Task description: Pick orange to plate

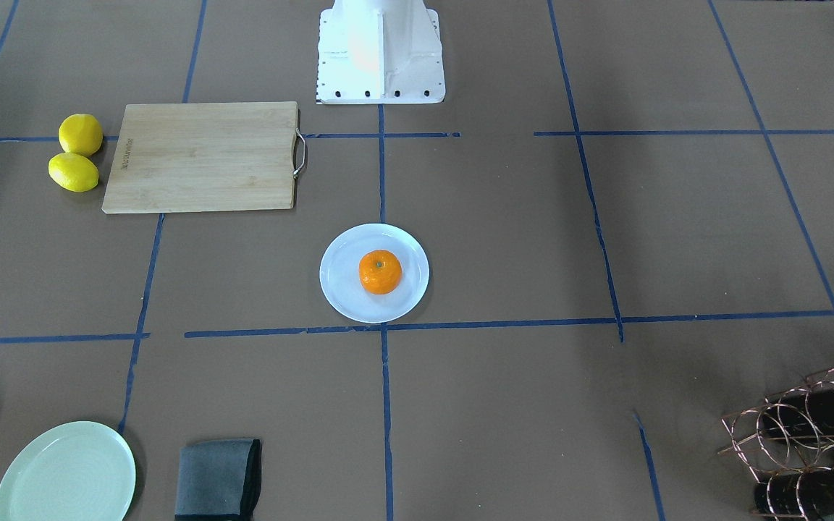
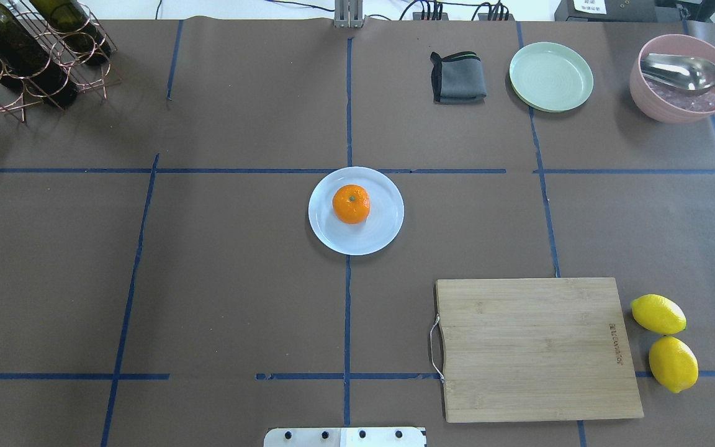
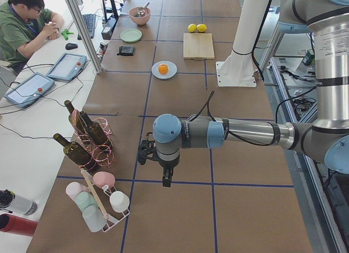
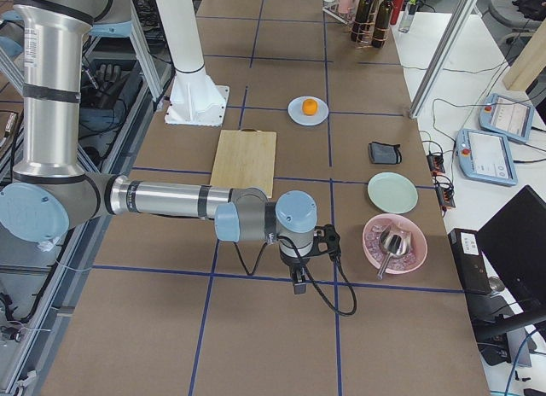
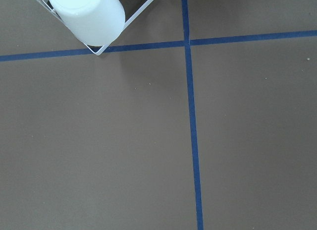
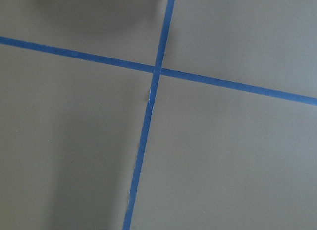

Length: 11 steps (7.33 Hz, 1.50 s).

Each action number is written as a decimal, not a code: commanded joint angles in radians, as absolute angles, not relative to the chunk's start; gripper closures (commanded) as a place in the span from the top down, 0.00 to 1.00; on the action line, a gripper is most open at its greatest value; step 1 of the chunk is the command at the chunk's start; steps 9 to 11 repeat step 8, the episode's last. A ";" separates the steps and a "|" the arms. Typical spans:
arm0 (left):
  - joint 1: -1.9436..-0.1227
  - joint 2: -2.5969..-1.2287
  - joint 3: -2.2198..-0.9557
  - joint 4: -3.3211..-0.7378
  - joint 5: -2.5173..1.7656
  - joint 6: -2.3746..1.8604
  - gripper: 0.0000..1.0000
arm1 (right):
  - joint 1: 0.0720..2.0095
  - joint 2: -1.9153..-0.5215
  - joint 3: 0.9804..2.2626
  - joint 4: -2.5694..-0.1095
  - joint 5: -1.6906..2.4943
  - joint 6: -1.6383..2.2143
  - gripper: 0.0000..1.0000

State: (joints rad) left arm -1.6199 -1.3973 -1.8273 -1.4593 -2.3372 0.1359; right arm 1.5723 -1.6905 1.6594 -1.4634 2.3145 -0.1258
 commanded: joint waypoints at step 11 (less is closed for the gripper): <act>-1.617 -1.393 -1.829 -1.459 -2.338 0.137 1.00 | 1.572 -1.690 1.644 -1.459 2.312 -0.129 1.00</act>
